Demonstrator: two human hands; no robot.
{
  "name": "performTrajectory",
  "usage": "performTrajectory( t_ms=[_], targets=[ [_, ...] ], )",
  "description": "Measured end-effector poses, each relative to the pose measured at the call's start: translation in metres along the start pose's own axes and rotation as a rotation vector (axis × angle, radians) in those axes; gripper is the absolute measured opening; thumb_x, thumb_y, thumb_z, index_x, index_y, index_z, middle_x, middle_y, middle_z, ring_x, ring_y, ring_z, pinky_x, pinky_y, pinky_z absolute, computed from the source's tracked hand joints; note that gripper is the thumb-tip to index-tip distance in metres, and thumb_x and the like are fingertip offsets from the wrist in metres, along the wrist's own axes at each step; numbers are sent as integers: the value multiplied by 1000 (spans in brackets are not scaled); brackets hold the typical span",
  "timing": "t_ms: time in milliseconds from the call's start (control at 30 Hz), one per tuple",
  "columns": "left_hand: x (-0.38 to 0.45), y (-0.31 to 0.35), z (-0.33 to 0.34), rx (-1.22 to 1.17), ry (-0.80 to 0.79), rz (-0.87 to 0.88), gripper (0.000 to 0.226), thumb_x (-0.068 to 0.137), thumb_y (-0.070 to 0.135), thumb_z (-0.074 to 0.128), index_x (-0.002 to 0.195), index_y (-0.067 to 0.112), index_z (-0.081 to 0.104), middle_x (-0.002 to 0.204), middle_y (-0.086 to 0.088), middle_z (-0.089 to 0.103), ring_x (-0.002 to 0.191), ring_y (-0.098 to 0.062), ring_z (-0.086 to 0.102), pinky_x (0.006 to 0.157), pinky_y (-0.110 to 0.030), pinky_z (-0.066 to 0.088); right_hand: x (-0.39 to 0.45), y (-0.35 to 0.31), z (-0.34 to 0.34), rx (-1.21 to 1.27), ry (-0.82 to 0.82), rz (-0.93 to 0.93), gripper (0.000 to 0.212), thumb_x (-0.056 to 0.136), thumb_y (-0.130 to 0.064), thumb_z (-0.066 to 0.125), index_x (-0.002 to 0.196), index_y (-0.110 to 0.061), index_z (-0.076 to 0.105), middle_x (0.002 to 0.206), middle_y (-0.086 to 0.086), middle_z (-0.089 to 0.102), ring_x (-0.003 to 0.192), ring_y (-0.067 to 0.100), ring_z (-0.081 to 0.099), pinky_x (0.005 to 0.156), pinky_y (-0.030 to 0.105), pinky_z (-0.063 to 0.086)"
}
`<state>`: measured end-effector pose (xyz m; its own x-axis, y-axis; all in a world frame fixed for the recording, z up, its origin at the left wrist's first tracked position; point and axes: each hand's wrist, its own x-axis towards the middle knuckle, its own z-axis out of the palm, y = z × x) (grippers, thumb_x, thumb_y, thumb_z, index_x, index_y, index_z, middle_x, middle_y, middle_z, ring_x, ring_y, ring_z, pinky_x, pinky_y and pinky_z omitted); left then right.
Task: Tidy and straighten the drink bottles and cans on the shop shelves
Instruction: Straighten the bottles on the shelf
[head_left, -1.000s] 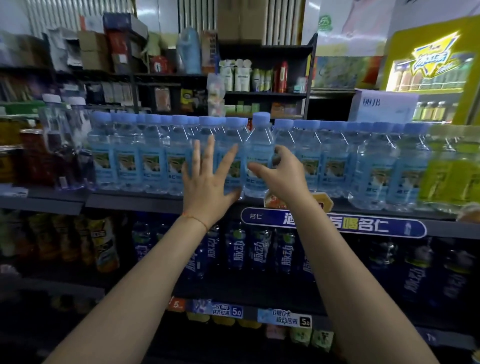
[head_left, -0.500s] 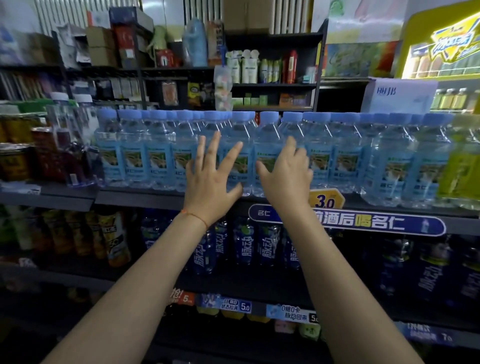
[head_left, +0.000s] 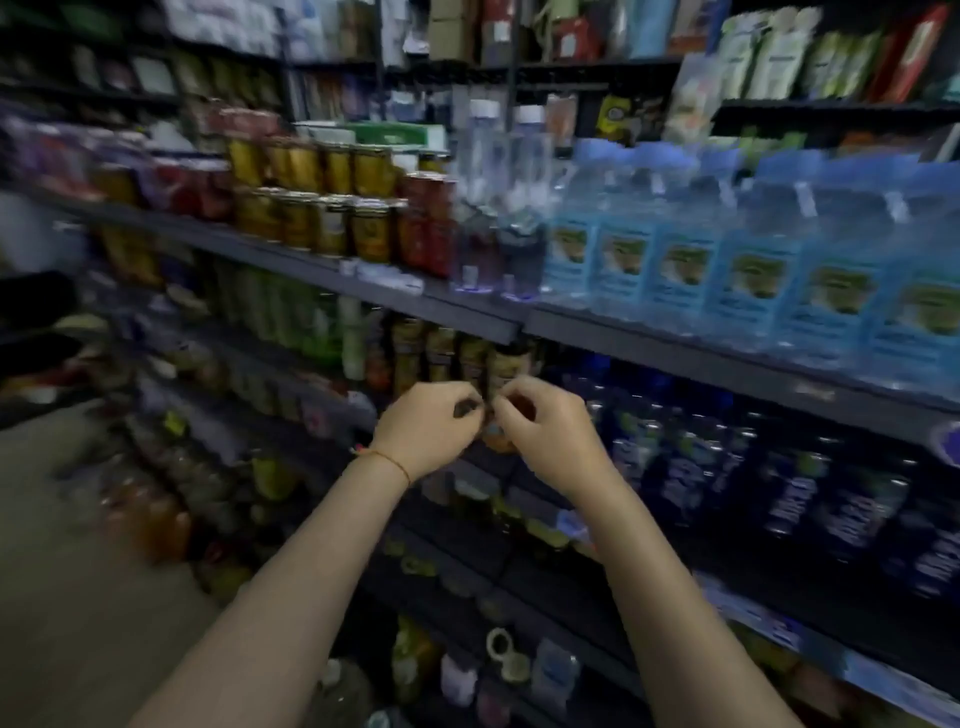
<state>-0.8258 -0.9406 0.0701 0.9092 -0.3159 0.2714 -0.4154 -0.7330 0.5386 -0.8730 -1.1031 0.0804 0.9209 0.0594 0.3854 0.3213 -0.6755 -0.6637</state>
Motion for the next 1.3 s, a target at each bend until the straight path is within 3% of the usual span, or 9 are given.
performTrajectory(
  t_ms=[167,267,400,533,700,867,1000,1167,1300],
  targets=[
    [-38,-178,-73,28,-421,-234,33,97,44,51,111,19,69,109,-2,70,95,-22,67,84,-37,53,49,-55,160,-17,-482,158,22,100,-42,53,95,-25,66,93,1,68,81,20,65,63,29,47],
    [-68,-269,-111,-102,-405,-373,35,99,46,50,115,20,67,111,1,68,89,-18,70,87,-39,54,70,-87,257,-25,-615,177,24,98,-46,55,95,-25,67,93,3,70,84,23,68,73,39,56],
    [-85,-364,-146,-238,-301,-505,30,100,43,51,114,21,65,108,3,66,87,-14,68,72,-27,52,96,-125,357,56,-604,185,17,98,-43,55,94,-30,65,90,-6,68,80,12,67,65,29,53],
    [-79,-440,-173,-330,-236,-559,26,100,37,53,111,19,68,106,2,69,80,-11,69,63,-18,49,135,-148,429,135,-573,193,17,98,-37,57,94,-26,68,88,-8,67,82,13,65,70,32,52],
    [-45,-538,-208,-373,-142,-582,13,98,35,56,95,30,68,92,5,71,77,-13,71,78,-37,57,208,-164,518,229,-518,204,17,99,-32,56,90,-25,68,84,-8,67,78,10,64,65,25,48],
    [30,-636,-258,-360,-112,-580,17,99,31,56,99,21,69,91,3,72,74,-9,70,73,-27,57,315,-176,615,312,-504,198,16,99,-30,55,89,-26,67,84,-8,66,80,10,61,58,16,42],
    [106,-710,-305,-268,-118,-608,18,100,32,54,103,23,69,94,6,71,80,-9,69,75,-24,54,416,-188,683,342,-522,211,14,99,-28,54,90,-25,64,86,-3,67,77,14,62,58,22,47],
    [181,-796,-342,-272,-35,-623,17,99,30,55,104,20,69,98,1,72,84,-17,71,86,-41,57,527,-203,740,343,-504,212,10,99,-32,53,101,-28,62,96,-7,66,88,17,65,79,39,57],
    [233,-857,-357,-317,12,-614,20,100,28,53,109,18,68,100,-2,71,85,-17,71,83,-41,58,591,-206,774,287,-484,196,7,99,-30,55,102,-29,60,92,-8,66,84,19,67,77,40,56]
  ],
)
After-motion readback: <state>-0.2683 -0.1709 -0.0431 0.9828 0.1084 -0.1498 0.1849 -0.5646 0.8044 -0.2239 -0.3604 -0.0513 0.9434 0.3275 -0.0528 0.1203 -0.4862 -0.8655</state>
